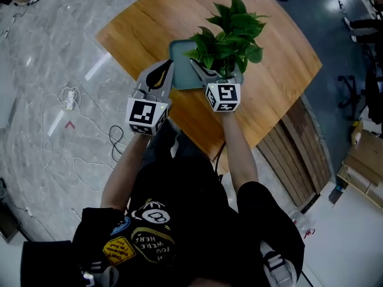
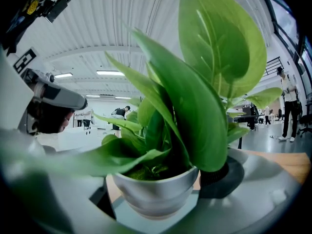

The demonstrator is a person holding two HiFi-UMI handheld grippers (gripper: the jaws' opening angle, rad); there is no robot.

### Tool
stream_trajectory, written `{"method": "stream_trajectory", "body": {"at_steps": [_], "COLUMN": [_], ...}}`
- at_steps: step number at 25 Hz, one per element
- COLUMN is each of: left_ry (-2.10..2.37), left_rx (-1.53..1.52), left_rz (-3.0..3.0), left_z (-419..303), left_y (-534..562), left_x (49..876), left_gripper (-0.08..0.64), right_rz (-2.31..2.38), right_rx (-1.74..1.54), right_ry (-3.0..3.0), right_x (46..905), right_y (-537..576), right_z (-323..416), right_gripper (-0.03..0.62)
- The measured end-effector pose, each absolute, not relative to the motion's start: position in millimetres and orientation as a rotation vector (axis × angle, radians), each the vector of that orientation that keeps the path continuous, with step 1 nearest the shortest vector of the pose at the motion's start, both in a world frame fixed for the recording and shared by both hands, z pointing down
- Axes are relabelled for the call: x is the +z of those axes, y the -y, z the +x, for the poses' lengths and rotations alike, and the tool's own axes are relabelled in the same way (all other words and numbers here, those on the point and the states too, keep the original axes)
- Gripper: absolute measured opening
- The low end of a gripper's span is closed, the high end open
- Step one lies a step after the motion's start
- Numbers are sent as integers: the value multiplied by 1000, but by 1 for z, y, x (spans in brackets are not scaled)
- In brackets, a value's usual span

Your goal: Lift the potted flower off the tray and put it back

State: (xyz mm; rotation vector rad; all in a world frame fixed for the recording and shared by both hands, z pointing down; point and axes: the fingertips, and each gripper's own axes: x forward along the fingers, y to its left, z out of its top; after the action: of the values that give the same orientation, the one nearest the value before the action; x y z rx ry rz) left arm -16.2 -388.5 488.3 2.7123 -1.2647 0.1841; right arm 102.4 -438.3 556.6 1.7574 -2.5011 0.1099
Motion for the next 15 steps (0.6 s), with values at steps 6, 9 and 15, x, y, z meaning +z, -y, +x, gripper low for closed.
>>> {"method": "stream_trajectory", "body": {"at_steps": [6, 9, 15], "left_ry": [1261, 1247, 1230], "left_rx": [159, 147, 120], "left_rz": [2710, 2703, 2725], "left_z": [-15, -20, -28], "left_y": [403, 402, 407], "left_x": [536, 551, 565], "left_gripper": [0, 0, 0], "right_rz": [1744, 1764, 1806], "right_rx": [140, 182, 223], "right_ry": [2441, 2401, 2352], "right_x": [634, 664, 699], "right_y": [469, 479, 493], "right_z": [100, 97, 98], "right_gripper": [543, 543, 543]}}
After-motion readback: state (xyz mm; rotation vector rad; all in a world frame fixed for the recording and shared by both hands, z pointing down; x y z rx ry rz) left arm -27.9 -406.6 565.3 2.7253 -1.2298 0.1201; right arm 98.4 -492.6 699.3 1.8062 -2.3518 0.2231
